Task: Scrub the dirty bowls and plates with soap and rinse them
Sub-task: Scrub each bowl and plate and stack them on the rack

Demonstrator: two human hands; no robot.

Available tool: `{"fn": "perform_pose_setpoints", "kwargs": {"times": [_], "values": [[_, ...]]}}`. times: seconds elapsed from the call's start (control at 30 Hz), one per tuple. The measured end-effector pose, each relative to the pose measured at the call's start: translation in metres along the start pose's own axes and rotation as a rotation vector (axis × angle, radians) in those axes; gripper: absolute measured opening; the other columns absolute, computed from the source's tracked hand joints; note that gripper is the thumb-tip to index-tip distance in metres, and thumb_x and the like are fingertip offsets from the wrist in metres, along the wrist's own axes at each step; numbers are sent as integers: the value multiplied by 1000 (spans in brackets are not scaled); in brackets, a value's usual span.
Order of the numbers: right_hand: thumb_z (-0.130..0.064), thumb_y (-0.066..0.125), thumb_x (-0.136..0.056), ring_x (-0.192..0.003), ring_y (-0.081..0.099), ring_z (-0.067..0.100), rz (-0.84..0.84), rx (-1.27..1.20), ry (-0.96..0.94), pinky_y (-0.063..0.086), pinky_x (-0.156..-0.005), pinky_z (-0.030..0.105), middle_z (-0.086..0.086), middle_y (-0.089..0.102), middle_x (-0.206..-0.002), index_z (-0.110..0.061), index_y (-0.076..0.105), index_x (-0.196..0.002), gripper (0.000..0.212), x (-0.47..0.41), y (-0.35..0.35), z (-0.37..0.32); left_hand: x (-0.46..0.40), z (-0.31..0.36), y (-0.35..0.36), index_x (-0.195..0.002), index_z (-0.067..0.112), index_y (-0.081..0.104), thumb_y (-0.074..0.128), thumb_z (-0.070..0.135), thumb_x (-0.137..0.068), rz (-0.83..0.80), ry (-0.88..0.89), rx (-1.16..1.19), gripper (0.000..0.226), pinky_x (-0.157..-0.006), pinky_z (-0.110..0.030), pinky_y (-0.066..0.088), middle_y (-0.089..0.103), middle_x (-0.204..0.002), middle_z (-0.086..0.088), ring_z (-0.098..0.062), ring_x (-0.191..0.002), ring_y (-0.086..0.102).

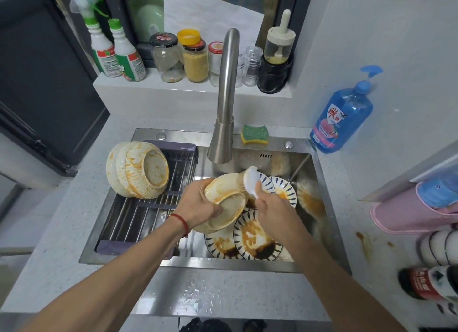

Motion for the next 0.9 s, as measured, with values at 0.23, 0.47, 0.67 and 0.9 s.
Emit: {"fn": "perform_pose_setpoints", "kwargs": {"times": [0.23,0.47,0.67,0.9], "values": [[-24,37,-110,-81,53,17,-24,-85,-24,42,-66,34,0,55,-84,-27,30,-160,51,4,3,-12,1,-1,-13,-91,29,73,81,-14,-59,-20,48,-24,55,-69,-23,57,74,-87,9,-9,-82,69],[-22,36,-110,-78,61,20,-36,102,-155,49,-63,38,2,63,-85,-23,22,-160,52,22,10,-35,4,-6,-9,-82,31,71,82,-10,-59,-22,63,-90,48,-69,-24,57,74,-84,7,-12,-82,69],[-19,38,-109,-86,61,24,-22,185,-55,54,-71,42,3,62,-90,-25,17,-161,57,14,6,-26,11,-7,-5,-87,27,74,85,0,-62,-17,62,-178,38,-65,-20,53,74,-80,7,-9,-76,68],[-24,37,-110,-85,62,22,-28,110,-44,53,-70,43,-2,59,-86,-26,22,-161,53,7,7,-18,12,-8,-5,-85,28,73,82,-4,-57,3,4,-62,44,-67,-27,55,73,-82,7,-15,-81,69]]}}
Point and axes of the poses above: each hand's wrist, its own x-axis away from the middle knuckle, its own y-axis out of the palm, z = x × y, the point moved 2 cm from there along -x, towards the middle knuckle
